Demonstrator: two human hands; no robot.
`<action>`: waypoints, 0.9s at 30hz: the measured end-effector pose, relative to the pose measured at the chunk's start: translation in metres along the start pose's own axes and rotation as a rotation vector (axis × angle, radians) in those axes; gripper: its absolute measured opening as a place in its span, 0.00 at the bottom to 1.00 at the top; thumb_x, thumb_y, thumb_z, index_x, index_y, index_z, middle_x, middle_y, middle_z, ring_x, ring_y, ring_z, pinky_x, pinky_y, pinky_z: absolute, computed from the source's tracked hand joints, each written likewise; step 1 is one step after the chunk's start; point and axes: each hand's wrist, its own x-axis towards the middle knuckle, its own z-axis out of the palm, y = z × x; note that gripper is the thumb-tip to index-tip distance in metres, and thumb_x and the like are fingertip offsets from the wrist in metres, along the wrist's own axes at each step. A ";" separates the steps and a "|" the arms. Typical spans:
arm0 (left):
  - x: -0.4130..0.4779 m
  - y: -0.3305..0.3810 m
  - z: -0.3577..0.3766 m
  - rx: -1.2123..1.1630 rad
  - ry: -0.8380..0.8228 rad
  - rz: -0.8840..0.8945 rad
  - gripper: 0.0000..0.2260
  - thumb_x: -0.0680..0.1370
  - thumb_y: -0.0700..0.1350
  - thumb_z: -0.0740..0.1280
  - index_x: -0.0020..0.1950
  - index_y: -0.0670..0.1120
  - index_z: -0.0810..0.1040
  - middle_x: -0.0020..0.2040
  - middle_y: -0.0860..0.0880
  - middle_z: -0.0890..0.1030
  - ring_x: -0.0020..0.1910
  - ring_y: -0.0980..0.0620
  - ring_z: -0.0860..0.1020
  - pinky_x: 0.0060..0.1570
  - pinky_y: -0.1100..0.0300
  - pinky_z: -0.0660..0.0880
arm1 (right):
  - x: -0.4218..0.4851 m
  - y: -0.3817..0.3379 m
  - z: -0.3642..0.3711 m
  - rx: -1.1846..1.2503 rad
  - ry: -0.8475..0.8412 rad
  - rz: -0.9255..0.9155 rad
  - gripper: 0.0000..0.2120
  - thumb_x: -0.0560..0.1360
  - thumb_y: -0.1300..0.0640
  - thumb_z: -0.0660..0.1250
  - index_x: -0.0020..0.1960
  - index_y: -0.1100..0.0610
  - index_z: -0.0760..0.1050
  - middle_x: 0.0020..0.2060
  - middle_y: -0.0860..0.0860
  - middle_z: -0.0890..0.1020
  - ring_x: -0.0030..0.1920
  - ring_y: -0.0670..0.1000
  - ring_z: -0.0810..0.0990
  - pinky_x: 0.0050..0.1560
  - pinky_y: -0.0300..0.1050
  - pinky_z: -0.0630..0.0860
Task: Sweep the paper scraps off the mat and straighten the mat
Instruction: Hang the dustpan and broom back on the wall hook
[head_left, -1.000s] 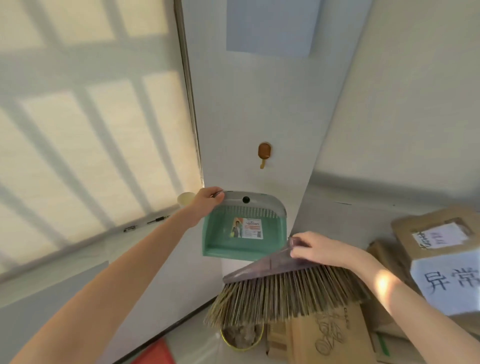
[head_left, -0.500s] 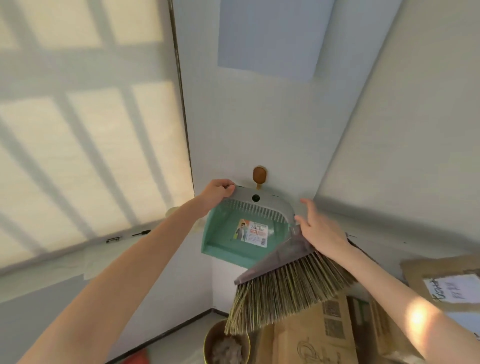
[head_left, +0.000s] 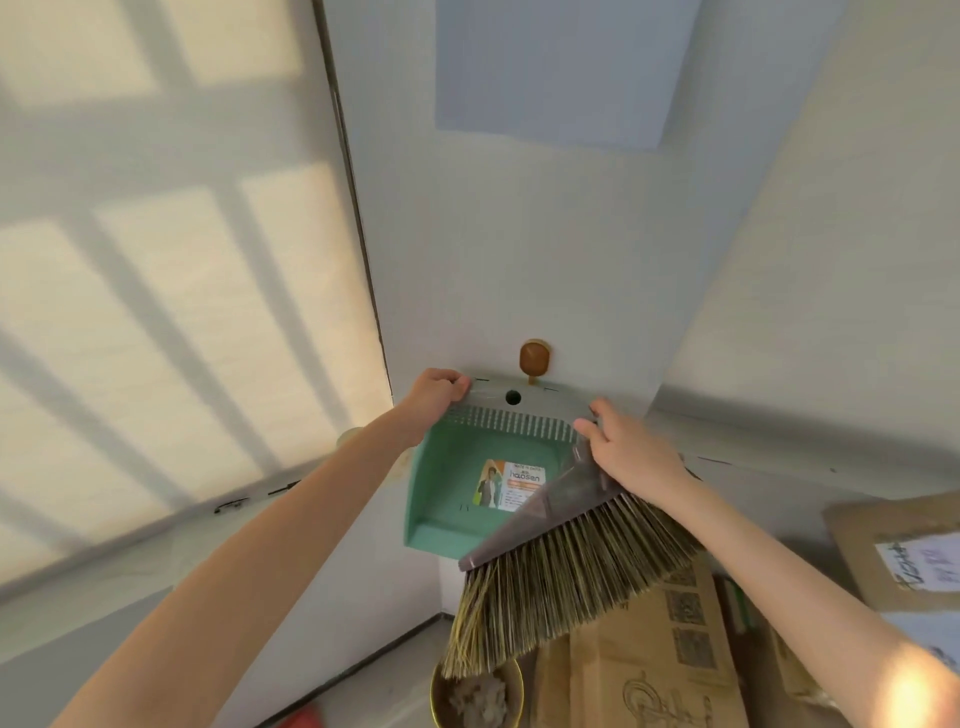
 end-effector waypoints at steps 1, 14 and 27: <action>0.002 0.000 0.001 -0.003 0.010 0.003 0.10 0.83 0.42 0.60 0.46 0.43 0.78 0.39 0.47 0.76 0.39 0.50 0.74 0.38 0.59 0.68 | -0.001 -0.001 -0.001 -0.016 -0.005 0.003 0.13 0.83 0.46 0.51 0.57 0.53 0.68 0.26 0.52 0.80 0.27 0.45 0.79 0.34 0.47 0.77; -0.010 -0.005 0.012 0.157 0.050 0.068 0.10 0.83 0.44 0.59 0.49 0.41 0.78 0.39 0.49 0.75 0.43 0.49 0.74 0.34 0.63 0.68 | -0.045 0.009 -0.111 0.395 -0.242 0.045 0.41 0.49 0.19 0.67 0.48 0.49 0.81 0.43 0.45 0.86 0.46 0.47 0.84 0.55 0.46 0.76; -0.003 -0.015 0.001 -0.061 0.036 0.090 0.11 0.77 0.47 0.70 0.55 0.41 0.82 0.47 0.46 0.82 0.48 0.48 0.79 0.47 0.60 0.76 | -0.008 -0.053 -0.136 0.330 0.389 -0.227 0.28 0.57 0.44 0.81 0.54 0.52 0.82 0.46 0.43 0.83 0.47 0.41 0.80 0.47 0.34 0.74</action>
